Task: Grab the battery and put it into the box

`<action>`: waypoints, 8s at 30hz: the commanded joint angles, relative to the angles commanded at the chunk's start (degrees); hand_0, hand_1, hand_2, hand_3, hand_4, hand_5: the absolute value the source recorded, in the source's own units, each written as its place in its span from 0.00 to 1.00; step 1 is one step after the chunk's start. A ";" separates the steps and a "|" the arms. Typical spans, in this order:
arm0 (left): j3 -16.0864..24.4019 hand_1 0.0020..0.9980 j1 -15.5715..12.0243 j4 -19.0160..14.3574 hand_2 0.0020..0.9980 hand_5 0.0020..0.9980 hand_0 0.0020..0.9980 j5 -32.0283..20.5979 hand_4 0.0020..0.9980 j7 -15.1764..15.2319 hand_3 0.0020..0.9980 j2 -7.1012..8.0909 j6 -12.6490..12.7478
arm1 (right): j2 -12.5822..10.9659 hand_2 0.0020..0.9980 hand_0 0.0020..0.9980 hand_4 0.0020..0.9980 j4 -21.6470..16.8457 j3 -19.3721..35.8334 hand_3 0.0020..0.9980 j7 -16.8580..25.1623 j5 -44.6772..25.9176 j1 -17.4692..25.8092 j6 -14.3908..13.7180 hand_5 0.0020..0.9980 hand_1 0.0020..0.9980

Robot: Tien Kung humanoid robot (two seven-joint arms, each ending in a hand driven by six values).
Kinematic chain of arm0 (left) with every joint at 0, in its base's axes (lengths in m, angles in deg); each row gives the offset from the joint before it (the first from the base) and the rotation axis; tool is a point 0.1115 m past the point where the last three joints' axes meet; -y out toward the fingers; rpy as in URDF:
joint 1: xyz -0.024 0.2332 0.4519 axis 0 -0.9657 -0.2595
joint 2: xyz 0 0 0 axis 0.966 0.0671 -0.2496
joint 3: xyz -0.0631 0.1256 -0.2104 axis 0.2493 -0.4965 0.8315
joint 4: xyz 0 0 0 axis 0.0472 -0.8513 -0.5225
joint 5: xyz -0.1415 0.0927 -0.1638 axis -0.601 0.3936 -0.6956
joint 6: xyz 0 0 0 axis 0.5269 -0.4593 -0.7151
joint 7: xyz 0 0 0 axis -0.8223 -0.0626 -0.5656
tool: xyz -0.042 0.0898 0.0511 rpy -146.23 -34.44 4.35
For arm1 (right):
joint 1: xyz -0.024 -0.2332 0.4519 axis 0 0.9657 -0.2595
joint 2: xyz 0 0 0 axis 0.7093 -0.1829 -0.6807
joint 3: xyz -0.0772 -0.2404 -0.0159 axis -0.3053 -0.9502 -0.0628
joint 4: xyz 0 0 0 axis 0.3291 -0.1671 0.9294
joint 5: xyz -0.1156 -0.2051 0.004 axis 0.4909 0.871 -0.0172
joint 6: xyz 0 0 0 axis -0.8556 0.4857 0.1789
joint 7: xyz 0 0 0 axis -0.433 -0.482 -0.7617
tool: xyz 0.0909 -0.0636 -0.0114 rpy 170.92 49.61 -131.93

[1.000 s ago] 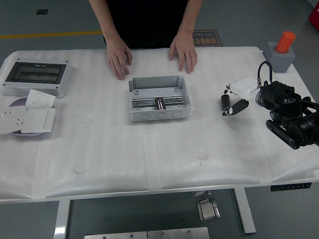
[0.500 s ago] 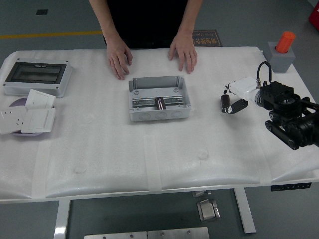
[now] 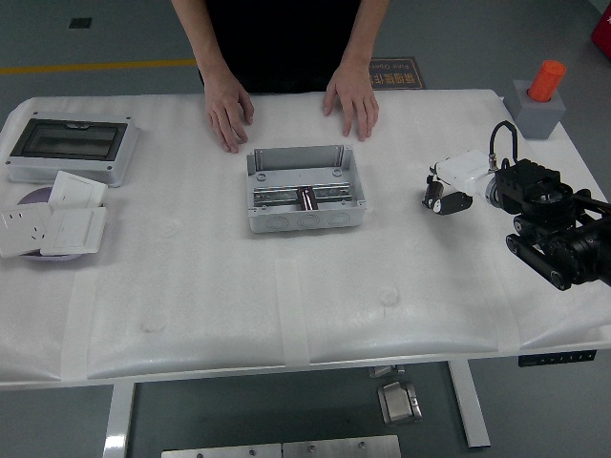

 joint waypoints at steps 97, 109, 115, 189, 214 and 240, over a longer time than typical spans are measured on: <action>-1.53 0.62 -2.06 0.75 0.56 0.25 0.59 -1.18 0.62 -0.03 0.69 -0.46 0.41 | -4.04 0.79 0.69 1.00 -9.58 -2.56 0.89 -16.30 -13.97 1.07 -1.74 0.73 0.62; -1.16 0.62 -1.90 0.66 0.56 0.24 0.59 -1.12 0.62 0.01 0.69 -0.45 0.42 | -3.32 0.77 0.67 1.00 -8.50 -3.91 0.87 -15.92 -14.57 1.55 -4.19 0.70 0.60; -1.10 0.62 -1.76 0.61 0.56 0.24 0.59 -1.06 0.62 0.01 0.70 -0.42 0.43 | -2.98 0.76 0.66 1.00 -8.42 -4.24 0.86 -15.78 -14.54 1.67 -5.01 0.64 0.58; -0.89 0.62 -1.53 0.75 0.56 0.27 0.59 -0.24 0.63 -0.20 0.71 -0.45 0.34 | -1.53 0.67 0.61 0.70 -7.72 -6.97 0.76 -14.65 -14.39 1.80 -10.37 0.40 0.53; -0.83 0.62 -1.58 0.73 0.57 0.28 0.59 -0.10 0.63 0.01 0.71 -0.46 0.55 | -1.25 0.65 0.61 0.67 -7.85 -7.34 0.74 -14.50 -14.04 2.07 -11.30 0.37 0.52; -1.89 0.62 -1.92 0.80 0.57 0.29 0.59 0.05 0.63 0.07 0.72 -0.24 0.70 | -2.72 0.65 0.60 0.61 -16.14 -1.22 0.72 -15.84 -8.58 2.05 -11.68 0.34 0.51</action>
